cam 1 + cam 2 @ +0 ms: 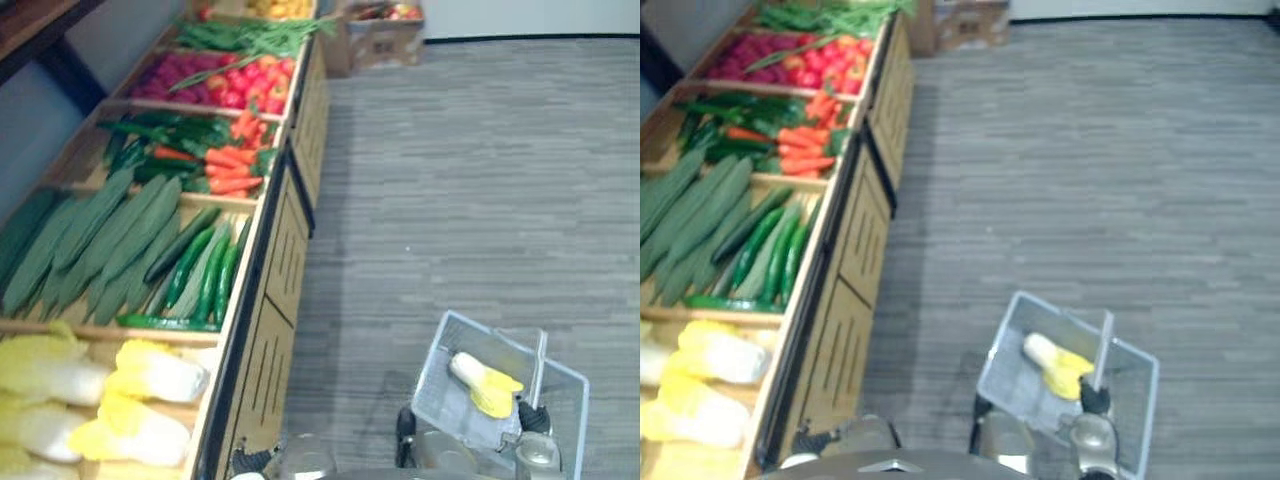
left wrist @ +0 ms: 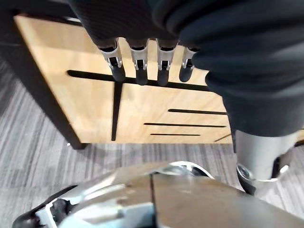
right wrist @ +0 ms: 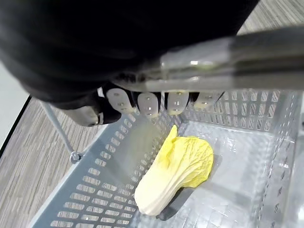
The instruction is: Pick vegetable in the basket
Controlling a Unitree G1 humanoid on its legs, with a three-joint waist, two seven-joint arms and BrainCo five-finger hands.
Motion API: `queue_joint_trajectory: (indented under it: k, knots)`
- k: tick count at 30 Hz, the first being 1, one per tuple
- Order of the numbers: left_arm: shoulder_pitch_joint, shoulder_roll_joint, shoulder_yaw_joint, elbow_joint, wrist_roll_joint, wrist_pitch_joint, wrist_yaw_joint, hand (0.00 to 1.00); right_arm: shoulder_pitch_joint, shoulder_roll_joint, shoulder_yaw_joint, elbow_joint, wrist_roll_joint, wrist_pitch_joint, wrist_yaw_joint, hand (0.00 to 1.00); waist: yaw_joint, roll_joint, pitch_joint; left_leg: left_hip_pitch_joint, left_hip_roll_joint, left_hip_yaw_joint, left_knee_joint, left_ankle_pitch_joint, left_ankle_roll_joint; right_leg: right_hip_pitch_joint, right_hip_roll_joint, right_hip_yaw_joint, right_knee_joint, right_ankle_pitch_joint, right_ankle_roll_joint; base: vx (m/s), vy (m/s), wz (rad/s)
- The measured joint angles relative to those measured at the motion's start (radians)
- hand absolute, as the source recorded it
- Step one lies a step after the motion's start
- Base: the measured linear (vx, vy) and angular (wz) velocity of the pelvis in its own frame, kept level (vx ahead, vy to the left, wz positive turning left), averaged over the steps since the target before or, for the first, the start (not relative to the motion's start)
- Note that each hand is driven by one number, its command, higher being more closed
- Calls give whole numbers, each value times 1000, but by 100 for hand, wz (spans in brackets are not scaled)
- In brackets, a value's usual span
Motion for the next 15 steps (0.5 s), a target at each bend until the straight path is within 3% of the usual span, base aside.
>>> queue_joint_trajectory:
  k: [3,5,6,8,11,15]
  knots:
    - [11,-2,-8,-17,1,1,4,0,7,-2,13,-2,1,0,1,100,6,2,-1,-26,-74,-172,-296,-17,-14,0,-5,37,-17,14,21,104,171,-64]
    - [13,-7,-20,-16,1,2,2,0,28,-9,20,-24,1,-1,-2,100,6,22,-11,-24,-85,-228,-505,6,-6,-5,-1,43,-23,29,46,92,252,-45]
    - [17,-23,-19,-20,-12,-7,-48,0,43,-7,23,-43,1,-1,-3,100,13,47,-17,-27,-77,-239,-535,68,-15,4,13,58,-34,40,69,146,272,-48]
    - [28,-4,7,-19,-63,-9,-100,0,72,38,31,-80,0,-3,-5,100,33,12,-37,-8,-95,-214,-561,65,-9,26,-5,76,-82,57,94,194,209,-35]
    - [24,10,-8,7,-39,10,-85,0,92,42,36,-98,-9,-11,-5,100,29,-12,-63,48,-111,-208,-659,92,-11,27,-13,73,-56,14,98,256,66,9]
    - [12,7,-41,28,-21,9,-58,0,69,18,32,-73,-36,-12,-3,100,30,16,-70,101,-115,-187,-699,101,-4,24,-15,82,-16,-29,97,250,21,-8]
